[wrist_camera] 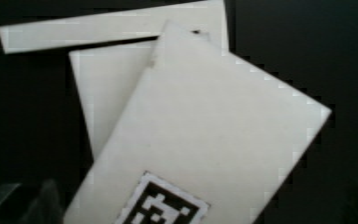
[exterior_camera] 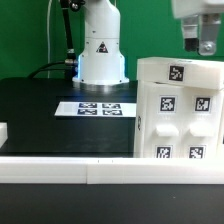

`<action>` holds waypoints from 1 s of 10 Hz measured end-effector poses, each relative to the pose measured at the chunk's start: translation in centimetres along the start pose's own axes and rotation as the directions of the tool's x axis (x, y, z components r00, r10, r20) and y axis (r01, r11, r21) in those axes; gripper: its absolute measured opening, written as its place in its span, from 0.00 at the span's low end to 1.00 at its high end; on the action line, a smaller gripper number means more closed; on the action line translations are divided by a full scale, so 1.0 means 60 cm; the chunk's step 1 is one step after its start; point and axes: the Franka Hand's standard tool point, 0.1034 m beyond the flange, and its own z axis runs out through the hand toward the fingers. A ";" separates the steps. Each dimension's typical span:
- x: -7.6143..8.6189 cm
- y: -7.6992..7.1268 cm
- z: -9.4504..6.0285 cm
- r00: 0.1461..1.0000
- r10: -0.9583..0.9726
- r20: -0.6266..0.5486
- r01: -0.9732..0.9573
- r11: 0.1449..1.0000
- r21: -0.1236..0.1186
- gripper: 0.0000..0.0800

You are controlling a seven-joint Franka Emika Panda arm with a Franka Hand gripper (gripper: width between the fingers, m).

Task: Assemble cabinet

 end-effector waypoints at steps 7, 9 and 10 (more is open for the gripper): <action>-0.005 -0.006 0.001 0.626 -0.779 0.003 0.779 0.626 -0.022 1.00; -0.001 -0.006 0.001 0.449 -0.894 0.003 0.893 0.449 -0.030 1.00; -0.001 -0.006 0.001 0.353 -0.936 0.003 0.935 0.353 -0.041 1.00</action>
Offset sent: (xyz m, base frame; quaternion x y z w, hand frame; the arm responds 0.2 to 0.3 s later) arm 0.0111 0.0166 0.0006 -0.0375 -0.0191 -0.4583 0.8878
